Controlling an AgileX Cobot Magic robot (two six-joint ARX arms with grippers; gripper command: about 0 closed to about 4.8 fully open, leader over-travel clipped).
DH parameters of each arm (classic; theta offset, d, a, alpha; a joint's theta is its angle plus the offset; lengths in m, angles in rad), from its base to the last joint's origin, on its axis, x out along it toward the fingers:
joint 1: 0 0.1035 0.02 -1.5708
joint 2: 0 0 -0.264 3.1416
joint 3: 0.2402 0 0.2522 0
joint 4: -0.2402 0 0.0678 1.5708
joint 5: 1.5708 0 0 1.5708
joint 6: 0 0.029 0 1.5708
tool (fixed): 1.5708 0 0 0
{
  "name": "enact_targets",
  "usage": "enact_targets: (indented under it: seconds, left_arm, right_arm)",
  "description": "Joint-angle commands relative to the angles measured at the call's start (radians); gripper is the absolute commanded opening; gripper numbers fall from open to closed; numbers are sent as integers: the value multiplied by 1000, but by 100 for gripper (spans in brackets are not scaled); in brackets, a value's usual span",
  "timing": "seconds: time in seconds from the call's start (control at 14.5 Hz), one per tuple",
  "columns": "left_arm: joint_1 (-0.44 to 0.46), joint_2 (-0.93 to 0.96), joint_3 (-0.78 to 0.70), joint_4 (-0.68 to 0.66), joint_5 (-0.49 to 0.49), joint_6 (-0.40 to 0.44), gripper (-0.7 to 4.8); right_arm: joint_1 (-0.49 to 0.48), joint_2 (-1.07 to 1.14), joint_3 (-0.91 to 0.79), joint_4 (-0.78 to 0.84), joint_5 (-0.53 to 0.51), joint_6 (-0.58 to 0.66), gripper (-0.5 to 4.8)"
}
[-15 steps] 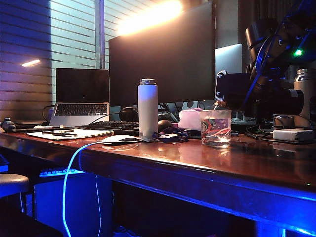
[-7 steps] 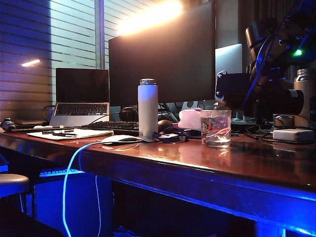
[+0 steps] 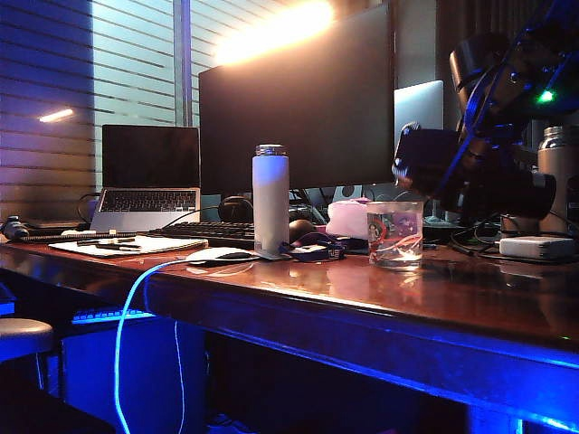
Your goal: Pick up the black thermos, pour a little water from inside into the glass cup, then place the black thermos back on the table.
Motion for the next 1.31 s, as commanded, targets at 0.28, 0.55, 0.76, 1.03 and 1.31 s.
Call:
enact_targets:
  seconds: [0.28,0.55,0.76,1.03,1.31]
  left_arm:
    - [1,-3,5,13,7,-3,-3]
    - [1,-3,5,-2,6,-3,-3]
    - [1,-3,5,-2,6,-3,-3]
    - [1,-3,5,-2,6,-3,-3]
    - [1,-3,5,-2,6,-3,-3]
  right_arm:
    - [23,-16,14,54,-28,302,45]
    - [25,-60,10,48,-27,461,44]
    - [25,-130,8,6,-32,536,44]
    - [24,-247,7,-105,-55,669,44]
    - [24,-367,-59,-124,-117,795,44]
